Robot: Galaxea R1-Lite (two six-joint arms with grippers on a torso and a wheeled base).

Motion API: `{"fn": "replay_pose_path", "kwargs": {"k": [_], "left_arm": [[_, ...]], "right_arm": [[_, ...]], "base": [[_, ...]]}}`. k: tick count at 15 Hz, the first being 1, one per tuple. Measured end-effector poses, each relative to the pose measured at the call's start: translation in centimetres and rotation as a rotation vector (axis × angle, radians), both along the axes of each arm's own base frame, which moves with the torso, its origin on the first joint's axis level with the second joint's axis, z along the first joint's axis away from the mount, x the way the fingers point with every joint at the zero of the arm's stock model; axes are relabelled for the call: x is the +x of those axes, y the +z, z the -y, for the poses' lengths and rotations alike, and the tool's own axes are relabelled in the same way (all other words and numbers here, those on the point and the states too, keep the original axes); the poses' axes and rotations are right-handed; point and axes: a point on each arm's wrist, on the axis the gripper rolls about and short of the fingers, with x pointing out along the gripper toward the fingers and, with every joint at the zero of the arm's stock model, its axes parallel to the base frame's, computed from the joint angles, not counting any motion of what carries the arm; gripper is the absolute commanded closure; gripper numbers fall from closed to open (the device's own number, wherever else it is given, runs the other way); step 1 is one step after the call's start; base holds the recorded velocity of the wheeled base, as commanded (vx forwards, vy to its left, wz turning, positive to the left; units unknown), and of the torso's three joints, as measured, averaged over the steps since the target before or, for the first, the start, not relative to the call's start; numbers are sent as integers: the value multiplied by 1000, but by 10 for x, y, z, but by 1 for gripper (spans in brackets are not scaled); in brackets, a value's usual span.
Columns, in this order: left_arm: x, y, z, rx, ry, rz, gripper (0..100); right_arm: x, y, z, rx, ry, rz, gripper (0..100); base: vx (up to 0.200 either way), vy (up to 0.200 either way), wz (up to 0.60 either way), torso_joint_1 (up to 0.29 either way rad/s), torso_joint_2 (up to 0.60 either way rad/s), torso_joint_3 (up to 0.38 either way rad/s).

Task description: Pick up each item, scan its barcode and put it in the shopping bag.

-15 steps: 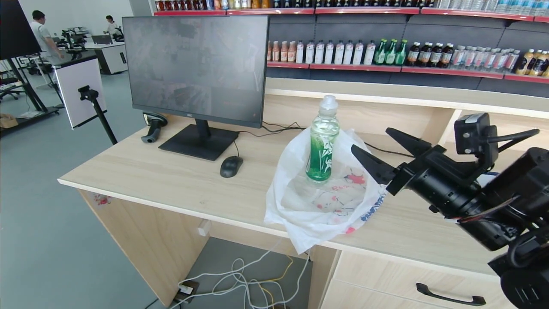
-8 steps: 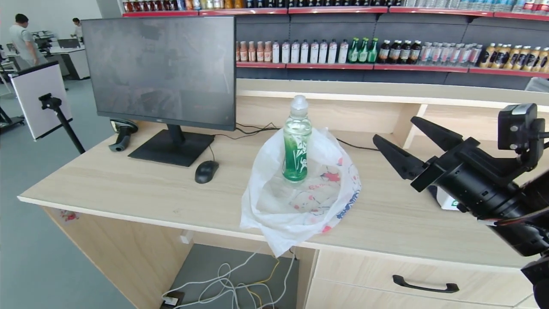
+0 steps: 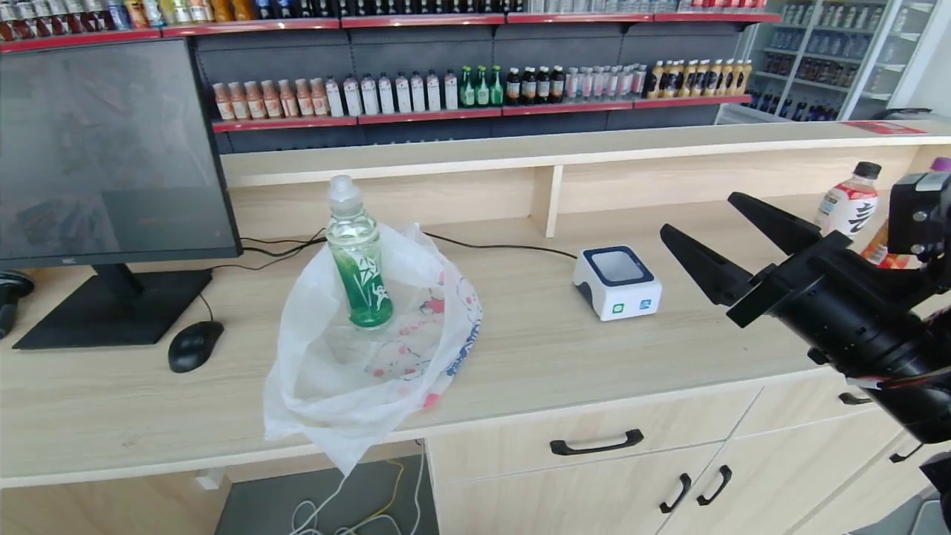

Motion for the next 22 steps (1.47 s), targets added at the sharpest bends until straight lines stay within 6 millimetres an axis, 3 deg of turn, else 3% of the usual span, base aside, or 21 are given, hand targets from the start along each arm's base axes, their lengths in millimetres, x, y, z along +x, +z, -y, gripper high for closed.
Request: {"fn": "replay_pose_path", "kwargs": {"k": [13, 17, 22], "left_arm": [[0, 0, 0, -6, -1, 0, 0], [0, 0, 0, -6, 0, 0, 0], [0, 0, 0, -6, -1, -1, 0]], "right_arm": [[4, -6, 4, -24, -27, -15, 0], [6, -8, 3, -25, -28, -20, 0], [6, -10, 3, -28, -28, -29, 0]], "base": [[0, -200, 0, 4, 3, 3], [0, -200, 600, 6, 4, 6], [0, -200, 0, 0, 0, 3]]}}
